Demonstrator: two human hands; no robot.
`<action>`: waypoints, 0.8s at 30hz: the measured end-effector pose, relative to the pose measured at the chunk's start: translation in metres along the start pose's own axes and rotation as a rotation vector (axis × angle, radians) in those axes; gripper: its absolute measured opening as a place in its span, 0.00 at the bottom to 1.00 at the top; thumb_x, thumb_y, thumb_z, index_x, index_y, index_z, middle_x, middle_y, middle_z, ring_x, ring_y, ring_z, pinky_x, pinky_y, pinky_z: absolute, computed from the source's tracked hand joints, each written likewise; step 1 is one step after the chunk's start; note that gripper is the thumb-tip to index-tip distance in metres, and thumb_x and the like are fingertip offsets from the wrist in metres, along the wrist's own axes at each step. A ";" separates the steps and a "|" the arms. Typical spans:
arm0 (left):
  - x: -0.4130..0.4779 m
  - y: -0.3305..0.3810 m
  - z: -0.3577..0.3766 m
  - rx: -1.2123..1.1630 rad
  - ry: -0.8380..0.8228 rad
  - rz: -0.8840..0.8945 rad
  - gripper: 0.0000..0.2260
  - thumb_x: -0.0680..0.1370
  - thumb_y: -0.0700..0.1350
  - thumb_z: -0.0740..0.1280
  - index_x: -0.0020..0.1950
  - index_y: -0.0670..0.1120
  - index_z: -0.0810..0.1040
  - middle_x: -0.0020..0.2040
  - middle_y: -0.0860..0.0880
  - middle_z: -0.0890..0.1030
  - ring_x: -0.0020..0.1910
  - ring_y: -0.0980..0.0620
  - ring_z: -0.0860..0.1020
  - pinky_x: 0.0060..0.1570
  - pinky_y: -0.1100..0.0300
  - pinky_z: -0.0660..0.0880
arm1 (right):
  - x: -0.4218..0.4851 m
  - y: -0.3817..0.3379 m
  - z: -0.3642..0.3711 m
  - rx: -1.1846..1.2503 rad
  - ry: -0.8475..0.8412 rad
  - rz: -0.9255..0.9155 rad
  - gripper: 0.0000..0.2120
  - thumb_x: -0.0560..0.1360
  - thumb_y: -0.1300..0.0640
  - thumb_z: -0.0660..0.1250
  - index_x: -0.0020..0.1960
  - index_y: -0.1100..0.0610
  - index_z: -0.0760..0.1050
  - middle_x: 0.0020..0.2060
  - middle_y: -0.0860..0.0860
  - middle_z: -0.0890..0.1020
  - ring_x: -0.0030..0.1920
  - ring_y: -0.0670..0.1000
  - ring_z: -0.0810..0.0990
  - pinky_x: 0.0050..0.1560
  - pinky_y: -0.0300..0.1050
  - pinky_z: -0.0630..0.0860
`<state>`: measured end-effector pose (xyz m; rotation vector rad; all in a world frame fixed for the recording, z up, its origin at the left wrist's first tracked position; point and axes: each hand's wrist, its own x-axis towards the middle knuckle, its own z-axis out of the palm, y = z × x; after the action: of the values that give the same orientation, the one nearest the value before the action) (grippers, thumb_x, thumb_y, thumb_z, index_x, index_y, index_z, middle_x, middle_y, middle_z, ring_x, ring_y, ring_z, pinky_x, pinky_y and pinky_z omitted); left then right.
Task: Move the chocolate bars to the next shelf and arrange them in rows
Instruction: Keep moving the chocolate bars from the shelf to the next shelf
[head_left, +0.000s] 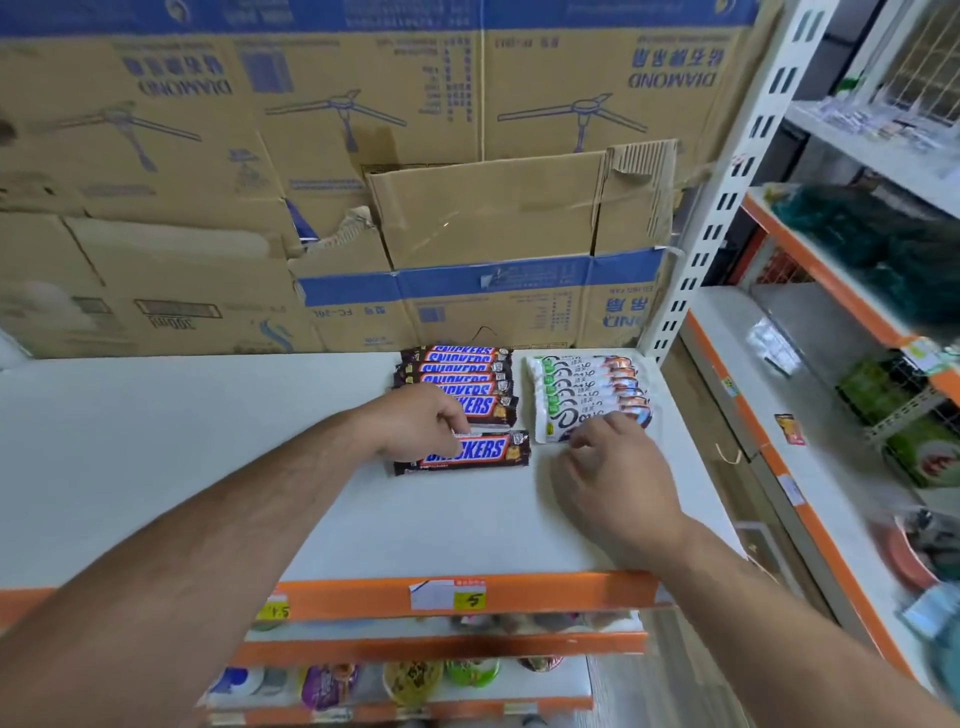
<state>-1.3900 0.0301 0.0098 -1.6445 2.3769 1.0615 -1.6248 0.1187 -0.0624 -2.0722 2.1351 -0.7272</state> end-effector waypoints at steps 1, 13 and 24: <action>0.002 -0.002 -0.001 0.012 0.005 0.007 0.07 0.76 0.45 0.71 0.53 0.52 0.82 0.44 0.56 0.81 0.42 0.57 0.78 0.37 0.64 0.71 | -0.007 -0.009 0.007 -0.075 -0.068 -0.089 0.12 0.73 0.45 0.62 0.43 0.53 0.76 0.42 0.50 0.76 0.44 0.54 0.73 0.43 0.50 0.74; 0.015 -0.027 0.003 0.320 0.214 0.169 0.05 0.76 0.45 0.64 0.49 0.51 0.78 0.49 0.51 0.80 0.47 0.49 0.76 0.43 0.57 0.74 | -0.022 -0.036 0.018 -0.274 -0.045 -0.098 0.12 0.70 0.43 0.62 0.47 0.50 0.74 0.45 0.48 0.76 0.50 0.55 0.74 0.46 0.50 0.70; 0.012 -0.048 0.017 0.522 0.387 0.405 0.15 0.77 0.50 0.63 0.65 0.53 0.73 0.59 0.49 0.74 0.60 0.47 0.70 0.57 0.53 0.71 | -0.034 -0.045 0.009 -0.215 -0.201 -0.066 0.25 0.73 0.37 0.61 0.63 0.50 0.74 0.63 0.47 0.75 0.63 0.51 0.71 0.67 0.46 0.68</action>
<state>-1.3602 0.0206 -0.0321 -1.2963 2.9672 0.0920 -1.5775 0.1496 -0.0624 -2.2190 2.1228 -0.2891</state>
